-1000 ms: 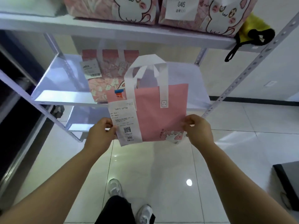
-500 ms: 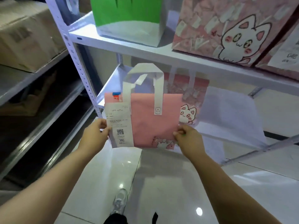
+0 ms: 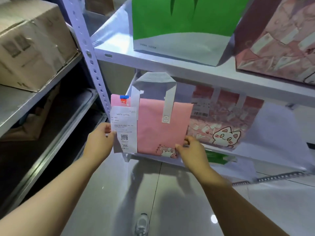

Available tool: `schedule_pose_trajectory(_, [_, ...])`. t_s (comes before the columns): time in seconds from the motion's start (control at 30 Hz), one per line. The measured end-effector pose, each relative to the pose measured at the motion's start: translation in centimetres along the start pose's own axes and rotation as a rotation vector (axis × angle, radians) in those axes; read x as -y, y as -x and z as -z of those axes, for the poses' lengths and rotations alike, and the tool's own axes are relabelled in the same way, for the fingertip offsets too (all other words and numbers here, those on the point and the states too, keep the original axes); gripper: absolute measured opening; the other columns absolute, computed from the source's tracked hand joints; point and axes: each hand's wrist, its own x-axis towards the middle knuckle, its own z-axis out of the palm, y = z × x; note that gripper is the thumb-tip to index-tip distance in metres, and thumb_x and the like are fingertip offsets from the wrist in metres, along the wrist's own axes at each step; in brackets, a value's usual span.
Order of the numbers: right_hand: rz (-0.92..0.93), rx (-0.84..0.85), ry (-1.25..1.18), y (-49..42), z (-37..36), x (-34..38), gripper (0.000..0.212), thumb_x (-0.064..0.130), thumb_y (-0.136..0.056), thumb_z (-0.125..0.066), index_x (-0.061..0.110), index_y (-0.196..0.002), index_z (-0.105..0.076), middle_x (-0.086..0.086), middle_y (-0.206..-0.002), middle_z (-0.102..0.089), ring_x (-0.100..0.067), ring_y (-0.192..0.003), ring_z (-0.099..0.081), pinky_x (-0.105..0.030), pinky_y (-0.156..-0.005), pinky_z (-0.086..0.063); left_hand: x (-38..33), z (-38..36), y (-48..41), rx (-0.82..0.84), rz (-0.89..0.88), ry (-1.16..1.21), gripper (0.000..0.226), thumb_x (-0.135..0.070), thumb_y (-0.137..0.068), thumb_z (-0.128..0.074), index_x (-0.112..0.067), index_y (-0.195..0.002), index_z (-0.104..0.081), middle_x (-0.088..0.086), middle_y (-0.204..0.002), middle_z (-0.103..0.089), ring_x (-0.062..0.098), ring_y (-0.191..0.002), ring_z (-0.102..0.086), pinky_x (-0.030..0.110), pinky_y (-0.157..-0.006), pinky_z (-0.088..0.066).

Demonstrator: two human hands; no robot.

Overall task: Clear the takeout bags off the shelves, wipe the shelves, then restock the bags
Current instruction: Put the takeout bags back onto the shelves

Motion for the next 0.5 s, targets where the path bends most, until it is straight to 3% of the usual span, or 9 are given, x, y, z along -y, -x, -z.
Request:
schedule_pose_trajectory(0.27, [-0.033, -0.003, -0.046, -2.6, -1.7, 0.2, 0.031, 0.009, -0.086, -0.061, 0.017, -0.116, -0.057, 0.006, -0.096, -0.061, -0.012, -0.086, -0.058, -0.025, -0.082, -0.043, 0.6, -1.6, -3.2, 0.075, -0.041, -0.018, 0.027, -0.018, -0.091, -0.051, -0.022, -0.118, -0.056, -0.008, -0.102, -0.056, 0.014, -0.088, -0.054, 0.027, -0.075, -0.038])
schedule_pose_trajectory(0.37, [-0.049, 0.003, -0.045, -4.3, -2.1, 0.1, 0.037, 0.006, -0.083, -0.061, 0.021, -0.115, -0.054, 0.001, -0.105, -0.066, -0.019, -0.097, -0.064, -0.041, -0.094, -0.048, 0.1, -2.5, -4.4, 0.11, -0.104, -0.03, 0.029, -0.012, -0.09, -0.05, -0.024, -0.116, -0.057, -0.009, -0.1, -0.055, 0.014, -0.09, -0.053, 0.027, -0.078, -0.038])
schedule_pose_trajectory(0.5, [-0.029, 0.004, -0.007, -6.4, -2.8, -0.5, 0.046, 0.01, -0.079, -0.063, 0.022, -0.121, -0.05, -0.003, -0.114, -0.063, -0.022, -0.103, -0.061, -0.044, -0.097, -0.047, 0.6, -3.8, -6.7, 0.178, -0.129, -0.029, 0.03, -0.013, -0.09, -0.049, -0.028, -0.115, -0.053, -0.009, -0.108, -0.061, 0.014, -0.095, -0.056, 0.028, -0.079, -0.04])
